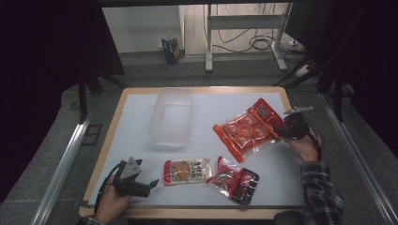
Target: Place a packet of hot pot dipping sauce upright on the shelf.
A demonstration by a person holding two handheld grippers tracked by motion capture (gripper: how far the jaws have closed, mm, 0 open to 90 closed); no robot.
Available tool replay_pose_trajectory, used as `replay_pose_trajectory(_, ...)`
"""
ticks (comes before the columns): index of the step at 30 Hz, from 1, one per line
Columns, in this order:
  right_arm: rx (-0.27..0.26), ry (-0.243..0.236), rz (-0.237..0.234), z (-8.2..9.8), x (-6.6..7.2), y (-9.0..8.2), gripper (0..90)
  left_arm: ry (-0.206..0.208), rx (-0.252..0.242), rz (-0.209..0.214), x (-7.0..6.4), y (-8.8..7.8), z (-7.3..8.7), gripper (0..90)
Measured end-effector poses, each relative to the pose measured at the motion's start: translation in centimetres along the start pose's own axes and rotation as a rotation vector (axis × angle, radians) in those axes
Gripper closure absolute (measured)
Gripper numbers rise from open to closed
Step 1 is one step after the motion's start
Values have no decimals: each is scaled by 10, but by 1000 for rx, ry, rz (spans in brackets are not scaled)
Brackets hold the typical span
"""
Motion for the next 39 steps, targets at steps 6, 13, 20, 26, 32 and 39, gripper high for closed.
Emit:
replay_pose_trajectory(6,23,2,-49,-11,-4,7,526,52,29,-2,-4,3,1,37)
replay_pose_trajectory(13,35,4,-63,-18,-9,19,496,72,47,-5,-6,4,2,37)
replay_pose_trajectory(20,40,46,-89,-14,-15,15,875,81,57,-2,-6,4,3,36)
replay_pose_trajectory(26,55,44,-94,-3,-2,6,882,77,53,-6,-6,4,3,36)
replay_pose_trajectory(32,117,23,-101,17,18,-18,882,76,53,-8,-6,3,3,36)
replay_pose_trajectory(39,93,25,-101,27,17,-14,669,92,63,-4,-8,6,3,36)
Point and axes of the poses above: each handheld gripper's, and its own axes: y roughly forward along the jaws, z roughly out of its underside, x roughly to its left, the point moved 8 cm from there along y, roughly forward along the jaws, and after that the axes turned 6 degrees about y, right-handed, at the moved point
